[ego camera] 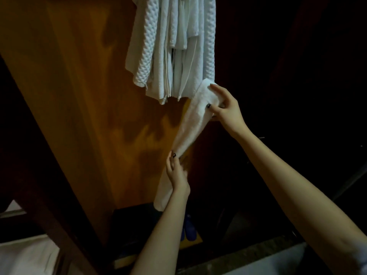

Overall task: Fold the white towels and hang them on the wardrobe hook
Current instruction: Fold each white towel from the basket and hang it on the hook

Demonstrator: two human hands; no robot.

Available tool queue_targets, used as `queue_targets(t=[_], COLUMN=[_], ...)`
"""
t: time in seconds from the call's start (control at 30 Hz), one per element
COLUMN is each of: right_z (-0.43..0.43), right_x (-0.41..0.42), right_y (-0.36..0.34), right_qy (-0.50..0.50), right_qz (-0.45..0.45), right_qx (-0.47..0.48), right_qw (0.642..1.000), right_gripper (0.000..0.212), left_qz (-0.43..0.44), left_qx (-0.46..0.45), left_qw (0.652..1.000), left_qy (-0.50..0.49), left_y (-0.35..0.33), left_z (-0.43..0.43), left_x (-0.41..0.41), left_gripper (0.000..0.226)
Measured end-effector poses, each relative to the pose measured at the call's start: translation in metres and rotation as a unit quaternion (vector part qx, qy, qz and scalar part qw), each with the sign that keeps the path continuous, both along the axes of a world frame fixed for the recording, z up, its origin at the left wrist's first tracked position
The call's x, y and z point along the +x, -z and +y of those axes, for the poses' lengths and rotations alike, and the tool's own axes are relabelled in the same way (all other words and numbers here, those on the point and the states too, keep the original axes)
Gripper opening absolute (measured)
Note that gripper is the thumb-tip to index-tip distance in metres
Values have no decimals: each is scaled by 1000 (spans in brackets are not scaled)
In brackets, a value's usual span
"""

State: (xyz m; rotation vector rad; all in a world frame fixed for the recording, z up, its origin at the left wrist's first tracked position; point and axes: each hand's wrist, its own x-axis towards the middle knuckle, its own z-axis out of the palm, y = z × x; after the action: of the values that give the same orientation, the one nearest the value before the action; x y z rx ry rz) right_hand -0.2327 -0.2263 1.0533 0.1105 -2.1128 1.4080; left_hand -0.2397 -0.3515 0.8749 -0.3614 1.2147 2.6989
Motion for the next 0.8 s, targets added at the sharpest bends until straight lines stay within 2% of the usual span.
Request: queue_targets(t=[0.07,0.13,0.23,0.33,0.43,0.53,0.7,0.8], right_z=[4,8,12,17,14,7,0,-2], right_x=[10,19,31,39,43,42,31,20], right_y=[8,19,34,46,50,46,14,-19], right_qy=[10,24,52,84,112,135,141,141], right_qz=[-7,-15,-26,-32,-34,-14,15,49], right_qx=[-20,-27,-57,-70,-61,-55,-61,-58], right_qw=[1000,999,997,994,991,989,988,987], right_gripper=[53,51,49,48,44,45,45,44], left_qz=[-36,-61,-47,-15,39,125,218,304], left_qx=[55,82,58,33,-40,-135,-192,-228], left_qw=[997,991,989,988,983,963,940,905], left_qy=[-41,-84,-129,-151,-178,-196,-180,-189], left_y=[-4,-8,-15,-25,-38,-58,-113,-163], left_z=[-4,-10,-20,-38,-61,-88,-122,-137], left_x=[-1,-3,-8,-17,-25,-36,-63,-83], left_gripper=[43,40,20,33,41,42,48,45])
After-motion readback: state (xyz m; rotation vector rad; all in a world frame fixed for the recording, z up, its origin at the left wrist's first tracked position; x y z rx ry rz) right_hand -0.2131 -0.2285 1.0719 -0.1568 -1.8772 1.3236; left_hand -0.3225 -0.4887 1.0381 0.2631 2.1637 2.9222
